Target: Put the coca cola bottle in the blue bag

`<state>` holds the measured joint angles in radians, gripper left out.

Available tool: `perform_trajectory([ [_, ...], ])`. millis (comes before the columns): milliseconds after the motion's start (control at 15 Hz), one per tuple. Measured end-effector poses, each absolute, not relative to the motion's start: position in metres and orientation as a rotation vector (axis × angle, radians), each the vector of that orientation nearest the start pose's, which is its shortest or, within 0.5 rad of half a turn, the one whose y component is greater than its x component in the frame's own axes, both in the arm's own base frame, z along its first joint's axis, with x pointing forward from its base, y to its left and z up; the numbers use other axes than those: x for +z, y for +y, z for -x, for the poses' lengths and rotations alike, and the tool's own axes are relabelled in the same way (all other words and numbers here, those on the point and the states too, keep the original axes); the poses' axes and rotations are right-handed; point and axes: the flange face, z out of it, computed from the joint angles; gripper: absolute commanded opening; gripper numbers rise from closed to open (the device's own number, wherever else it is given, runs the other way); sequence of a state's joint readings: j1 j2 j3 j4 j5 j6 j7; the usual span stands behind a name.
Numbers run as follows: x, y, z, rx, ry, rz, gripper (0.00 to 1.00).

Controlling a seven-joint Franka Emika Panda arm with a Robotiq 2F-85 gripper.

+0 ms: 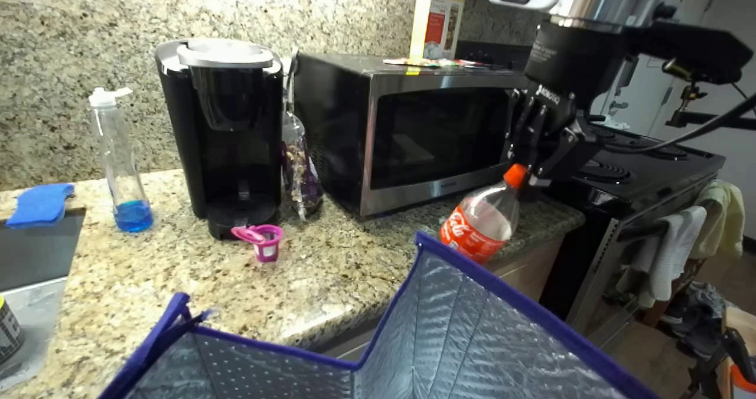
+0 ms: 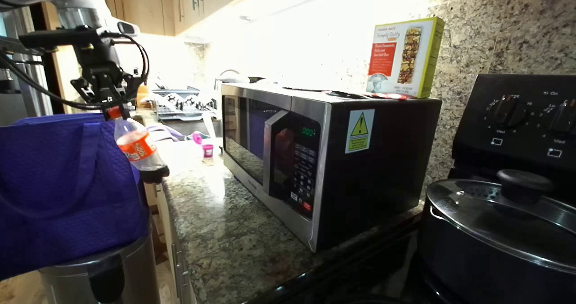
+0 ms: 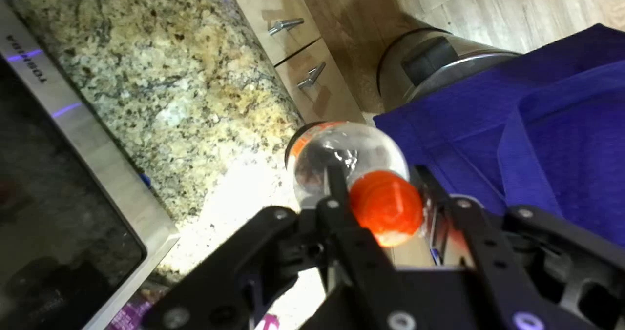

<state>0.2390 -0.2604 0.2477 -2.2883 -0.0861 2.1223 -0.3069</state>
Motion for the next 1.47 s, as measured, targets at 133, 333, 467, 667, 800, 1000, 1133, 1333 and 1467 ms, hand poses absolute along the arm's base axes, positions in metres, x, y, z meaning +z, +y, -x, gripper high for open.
perform_trajectory([
  [133,0.490,0.249,-0.416,-0.198,-1.412,3.028,0.15],
  [333,0.530,0.286,-0.400,-0.269,-1.552,3.066,0.15],
  [467,0.556,0.308,-0.387,-0.307,-1.630,3.087,0.15],
  [667,0.589,0.336,-0.362,-0.346,-1.732,3.121,0.15],
  [800,0.607,0.355,-0.344,-0.364,-1.807,3.131,0.15],
  [1000,0.618,0.369,-0.329,-0.394,-1.851,3.130,0.37],
  [1133,0.615,0.365,-0.334,-0.376,-1.838,3.139,0.15],
  [1333,0.612,0.364,-0.338,-0.363,-1.830,3.137,0.15],
  [1467,0.616,0.371,-0.335,-0.395,-1.857,3.093,0.15],
])
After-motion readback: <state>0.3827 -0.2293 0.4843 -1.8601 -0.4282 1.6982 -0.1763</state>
